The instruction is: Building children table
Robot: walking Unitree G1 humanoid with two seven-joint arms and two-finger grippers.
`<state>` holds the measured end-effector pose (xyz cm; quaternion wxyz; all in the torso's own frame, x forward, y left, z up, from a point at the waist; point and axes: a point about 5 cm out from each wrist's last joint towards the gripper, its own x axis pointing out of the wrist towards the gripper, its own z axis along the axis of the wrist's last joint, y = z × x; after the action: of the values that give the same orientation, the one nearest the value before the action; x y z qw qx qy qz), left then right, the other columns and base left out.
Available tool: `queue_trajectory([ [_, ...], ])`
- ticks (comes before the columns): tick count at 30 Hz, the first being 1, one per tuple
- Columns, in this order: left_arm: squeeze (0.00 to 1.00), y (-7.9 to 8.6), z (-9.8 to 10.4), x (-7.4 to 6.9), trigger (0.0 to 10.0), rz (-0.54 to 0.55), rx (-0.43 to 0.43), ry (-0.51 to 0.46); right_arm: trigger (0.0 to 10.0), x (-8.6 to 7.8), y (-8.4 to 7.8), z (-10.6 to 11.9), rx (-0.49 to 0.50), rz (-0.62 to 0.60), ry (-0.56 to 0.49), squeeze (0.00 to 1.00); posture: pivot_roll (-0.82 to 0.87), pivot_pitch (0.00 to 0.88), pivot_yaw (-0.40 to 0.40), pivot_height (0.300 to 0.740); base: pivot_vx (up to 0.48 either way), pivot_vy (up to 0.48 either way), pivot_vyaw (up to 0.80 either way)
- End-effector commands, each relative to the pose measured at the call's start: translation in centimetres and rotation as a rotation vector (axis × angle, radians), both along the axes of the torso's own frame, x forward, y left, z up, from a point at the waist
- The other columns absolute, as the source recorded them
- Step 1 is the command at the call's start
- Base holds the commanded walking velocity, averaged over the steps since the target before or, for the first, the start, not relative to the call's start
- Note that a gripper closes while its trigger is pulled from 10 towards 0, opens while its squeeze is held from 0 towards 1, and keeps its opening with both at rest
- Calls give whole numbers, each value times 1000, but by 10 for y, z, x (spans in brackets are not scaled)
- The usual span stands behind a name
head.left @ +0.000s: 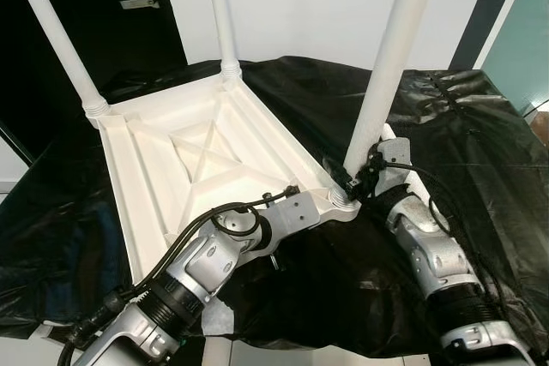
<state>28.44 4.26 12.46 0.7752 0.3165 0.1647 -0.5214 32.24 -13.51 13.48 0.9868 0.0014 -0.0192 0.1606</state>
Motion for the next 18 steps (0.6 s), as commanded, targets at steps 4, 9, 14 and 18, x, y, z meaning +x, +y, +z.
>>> queue_trajectory([
  [4,0,-7,24,3,10000,6,-53,-140,10000,-11,-1,-50,-45,-277,243,0,-32,5,22,740,0,0,0],
  [9,0,-7,25,5,10000,16,-57,-143,10000,-12,15,-46,-108,-393,212,0,-32,4,17,740,0,0,0],
  [14,0,-6,24,5,10000,18,-55,-144,10000,-16,17,-48,-159,-353,194,0,-35,4,16,740,0,0,0],
  [18,0,-5,26,7,10000,25,-56,-151,10000,-22,8,-55,-170,-376,192,0,-33,1,14,740,0,0,0],
])
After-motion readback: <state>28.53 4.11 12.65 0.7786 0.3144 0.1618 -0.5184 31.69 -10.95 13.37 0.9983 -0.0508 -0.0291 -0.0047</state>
